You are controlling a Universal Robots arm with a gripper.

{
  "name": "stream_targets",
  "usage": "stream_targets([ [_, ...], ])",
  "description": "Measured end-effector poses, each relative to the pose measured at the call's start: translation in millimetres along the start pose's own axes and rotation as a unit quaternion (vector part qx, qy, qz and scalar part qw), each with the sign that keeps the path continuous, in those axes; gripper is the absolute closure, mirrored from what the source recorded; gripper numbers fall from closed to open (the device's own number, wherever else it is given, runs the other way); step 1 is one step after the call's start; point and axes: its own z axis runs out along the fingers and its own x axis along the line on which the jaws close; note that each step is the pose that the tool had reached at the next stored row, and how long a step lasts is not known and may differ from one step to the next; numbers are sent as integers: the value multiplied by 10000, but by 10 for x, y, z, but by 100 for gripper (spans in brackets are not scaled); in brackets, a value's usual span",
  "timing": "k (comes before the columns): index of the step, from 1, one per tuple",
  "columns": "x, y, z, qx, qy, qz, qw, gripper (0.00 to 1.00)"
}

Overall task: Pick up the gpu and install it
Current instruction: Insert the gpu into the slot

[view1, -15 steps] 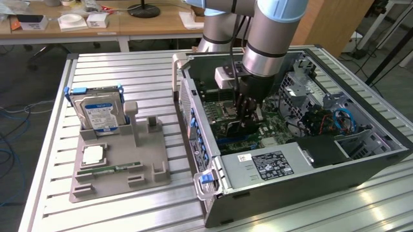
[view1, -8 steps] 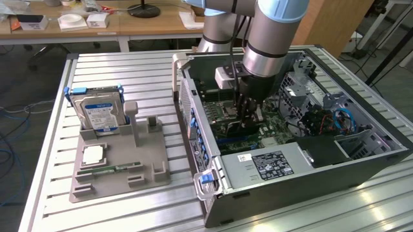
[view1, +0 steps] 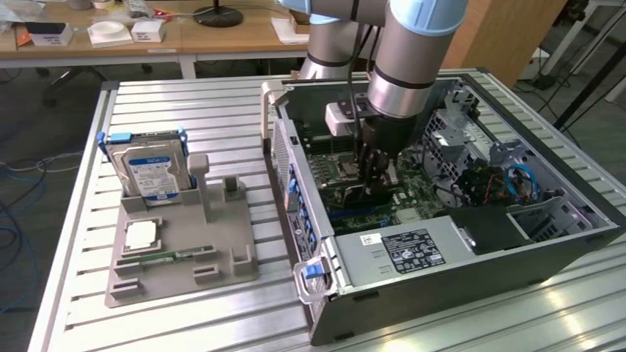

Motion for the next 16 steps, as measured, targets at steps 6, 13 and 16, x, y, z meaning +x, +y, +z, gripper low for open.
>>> stream_targets([
  [6,-4,1,8,1,-4,2,10000,74],
  [13,-3,2,15,1,-3,3,10000,74],
  [16,-4,2,19,1,-2,3,10000,74],
])
